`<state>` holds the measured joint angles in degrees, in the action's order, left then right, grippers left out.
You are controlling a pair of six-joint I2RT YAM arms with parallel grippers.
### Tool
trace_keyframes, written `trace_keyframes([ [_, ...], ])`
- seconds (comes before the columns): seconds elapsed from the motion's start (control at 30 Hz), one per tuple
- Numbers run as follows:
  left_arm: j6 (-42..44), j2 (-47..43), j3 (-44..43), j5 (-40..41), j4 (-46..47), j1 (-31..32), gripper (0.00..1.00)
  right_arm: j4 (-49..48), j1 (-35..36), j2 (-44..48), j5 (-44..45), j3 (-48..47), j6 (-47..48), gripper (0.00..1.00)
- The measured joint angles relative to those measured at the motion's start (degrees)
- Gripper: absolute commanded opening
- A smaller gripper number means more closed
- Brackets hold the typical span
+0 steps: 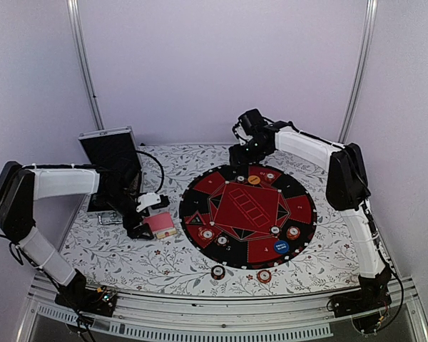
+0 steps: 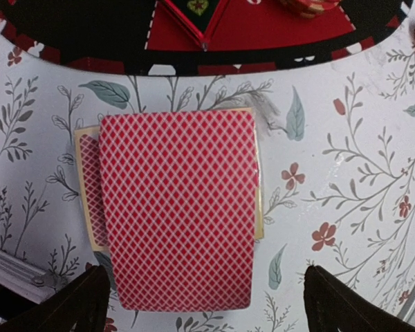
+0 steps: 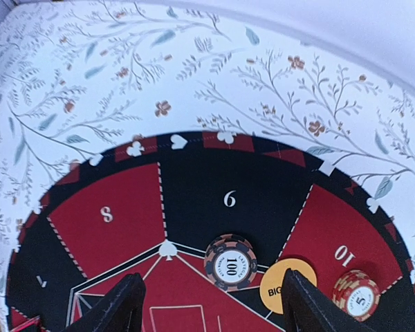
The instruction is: Distribute texas hold em gaming equipment
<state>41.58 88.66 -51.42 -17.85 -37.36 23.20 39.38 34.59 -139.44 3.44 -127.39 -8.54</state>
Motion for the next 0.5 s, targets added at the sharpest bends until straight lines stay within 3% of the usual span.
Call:
trace_keyframes([
  [0.27,0.81,3.56,-3.39,2.6,0.96,0.02,1.0,-2.67,3.63,13.2,0.55,7.34,-0.09,0.71],
  [0.5,2.27,4.26,-4.48,1.97,0.13,0.04,1.0,-3.3,6.25,16.26,0.44,12.48,-0.94,0.71],
])
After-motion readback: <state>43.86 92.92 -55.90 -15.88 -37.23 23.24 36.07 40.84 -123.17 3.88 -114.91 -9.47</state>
